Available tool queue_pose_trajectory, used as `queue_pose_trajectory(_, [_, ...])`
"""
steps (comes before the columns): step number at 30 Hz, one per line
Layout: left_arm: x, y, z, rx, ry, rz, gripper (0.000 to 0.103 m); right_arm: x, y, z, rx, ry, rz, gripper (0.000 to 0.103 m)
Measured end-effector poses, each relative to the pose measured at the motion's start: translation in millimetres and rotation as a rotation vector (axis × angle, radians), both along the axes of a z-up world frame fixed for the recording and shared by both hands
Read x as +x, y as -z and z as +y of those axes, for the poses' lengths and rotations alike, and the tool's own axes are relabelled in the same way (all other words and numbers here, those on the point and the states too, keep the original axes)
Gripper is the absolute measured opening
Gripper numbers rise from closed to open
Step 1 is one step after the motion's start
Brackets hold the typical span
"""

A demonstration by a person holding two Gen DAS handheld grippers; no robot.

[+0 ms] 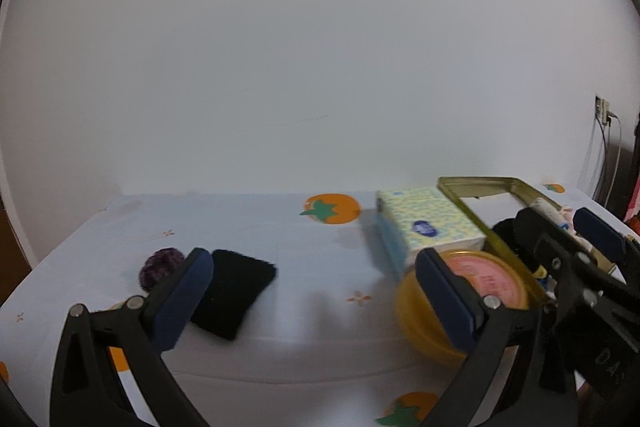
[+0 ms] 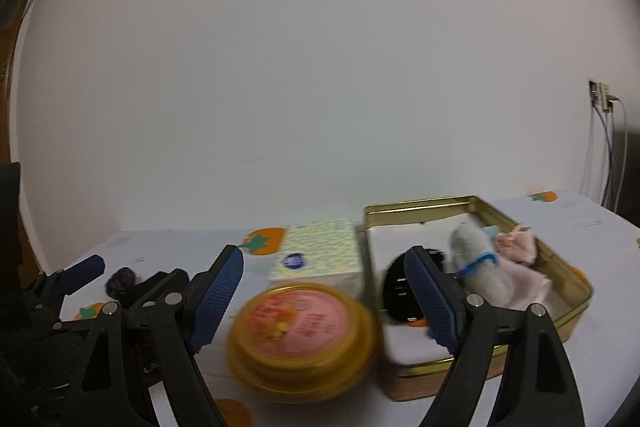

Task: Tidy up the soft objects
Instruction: 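Move both open grippers back toward the black cloth and purple scrunchie on the table, then grasp the black fuzzy cloth with the right gripper while the left grasps the purple scrunchie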

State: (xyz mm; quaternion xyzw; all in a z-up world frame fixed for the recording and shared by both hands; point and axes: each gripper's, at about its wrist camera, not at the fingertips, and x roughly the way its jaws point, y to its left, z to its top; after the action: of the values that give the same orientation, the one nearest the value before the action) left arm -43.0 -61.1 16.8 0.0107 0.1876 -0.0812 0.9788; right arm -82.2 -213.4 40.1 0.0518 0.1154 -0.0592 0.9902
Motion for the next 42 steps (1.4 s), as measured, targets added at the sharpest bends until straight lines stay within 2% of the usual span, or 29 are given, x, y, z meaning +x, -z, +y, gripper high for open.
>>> queue_pose_trajectory(7, [18, 5, 29, -0.004, -0.027, 0.054, 0.103, 23, 6, 30, 0.034, -0.051, 0.035, 0.085])
queue_pose_trajectory(12, [36, 8, 62, -0.01, -0.068, 0.108, 0.103, 37, 9, 51, 0.019, -0.084, 0.041, 0.085])
queue_pose_trajectory(18, [64, 12, 116, 0.023, -0.205, 0.165, 0.103, 63, 14, 72, 0.019, -0.134, 0.106, 0.085])
queue_pose_trajectory(22, [82, 20, 158, -0.017, -0.298, 0.229, 0.103, 86, 20, 87, 0.033, -0.194, 0.171, 0.085])
queue_pose_trajectory(27, [89, 25, 184, -0.043, -0.397, 0.275, 0.103, 124, 34, 110, 0.066, -0.281, 0.298, 0.085])
queue_pose_trajectory(34, [89, 25, 190, -0.046, -0.424, 0.286, 0.103, 174, 67, 142, 0.13, -0.363, 0.533, 0.085])
queue_pose_trajectory(36, [89, 25, 191, -0.046, -0.429, 0.285, 0.103, 184, 75, 149, 0.149, -0.379, 0.578, 0.085])
queue_pose_trajectory(39, [91, 26, 191, -0.044, -0.434, 0.289, 0.103, 191, 77, 164, 0.127, -0.395, 0.592, 0.085])
queue_pose_trajectory(41, [92, 26, 191, -0.041, -0.437, 0.29, 0.103, 191, 80, 175, 0.073, -0.384, 0.604, 0.08])
queue_pose_trajectory(42, [93, 25, 191, -0.039, -0.438, 0.291, 0.103, 190, 81, 181, 0.044, -0.384, 0.605, 0.063])
